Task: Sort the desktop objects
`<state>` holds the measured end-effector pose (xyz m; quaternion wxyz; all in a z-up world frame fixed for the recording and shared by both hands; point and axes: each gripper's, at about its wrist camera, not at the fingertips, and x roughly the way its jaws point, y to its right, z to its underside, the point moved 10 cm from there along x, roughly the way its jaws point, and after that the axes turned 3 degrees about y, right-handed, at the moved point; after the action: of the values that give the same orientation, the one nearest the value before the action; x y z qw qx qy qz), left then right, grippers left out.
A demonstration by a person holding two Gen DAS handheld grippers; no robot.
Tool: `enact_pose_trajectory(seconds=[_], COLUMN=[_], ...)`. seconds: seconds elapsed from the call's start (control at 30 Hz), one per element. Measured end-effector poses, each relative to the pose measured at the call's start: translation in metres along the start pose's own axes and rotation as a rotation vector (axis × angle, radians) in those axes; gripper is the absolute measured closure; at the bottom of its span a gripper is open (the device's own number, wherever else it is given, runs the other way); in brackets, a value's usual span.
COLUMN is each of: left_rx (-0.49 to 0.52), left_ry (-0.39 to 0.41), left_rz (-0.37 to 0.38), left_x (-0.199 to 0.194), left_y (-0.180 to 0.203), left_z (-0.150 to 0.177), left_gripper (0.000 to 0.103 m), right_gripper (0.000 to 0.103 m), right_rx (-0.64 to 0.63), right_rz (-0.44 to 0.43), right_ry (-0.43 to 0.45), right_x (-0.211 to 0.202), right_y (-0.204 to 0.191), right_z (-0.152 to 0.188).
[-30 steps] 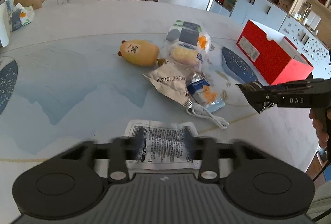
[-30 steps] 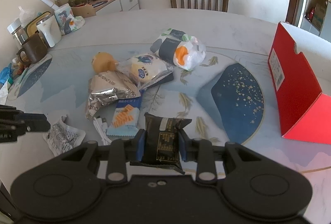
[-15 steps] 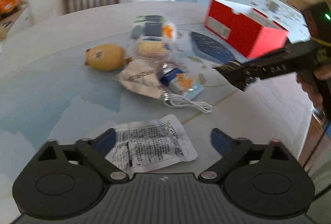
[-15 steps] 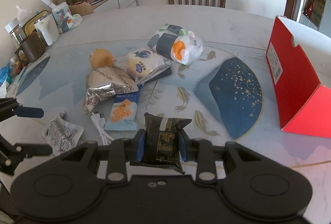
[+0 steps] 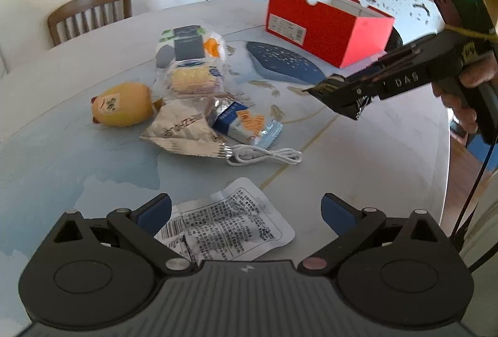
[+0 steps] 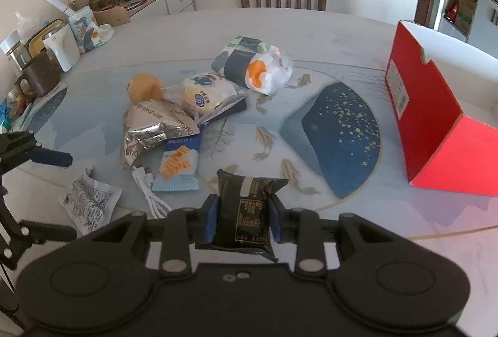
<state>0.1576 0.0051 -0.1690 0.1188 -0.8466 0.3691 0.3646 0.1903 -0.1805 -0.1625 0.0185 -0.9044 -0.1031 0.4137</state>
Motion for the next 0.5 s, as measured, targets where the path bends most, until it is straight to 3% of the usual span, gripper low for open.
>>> enact_pose_trajectory(seconds=[0.2, 0.5], left_rx=[0.050, 0.284], left_ry=[-0.014, -0.078], left_rz=[0.029, 0.131], left_x=[0.002, 0.007], left_y=[0.001, 0.000], left_z=[0.003, 0.013], left_gripper=[0.000, 0.000], right_gripper=[0.071, 0.071], right_rx=[-0.004, 0.034], right_rz=[0.013, 0.054], right_ry=[-0.004, 0.000], right_x=[0.000, -0.005], right_y=[0.002, -0.002], right_z=[0.001, 0.005])
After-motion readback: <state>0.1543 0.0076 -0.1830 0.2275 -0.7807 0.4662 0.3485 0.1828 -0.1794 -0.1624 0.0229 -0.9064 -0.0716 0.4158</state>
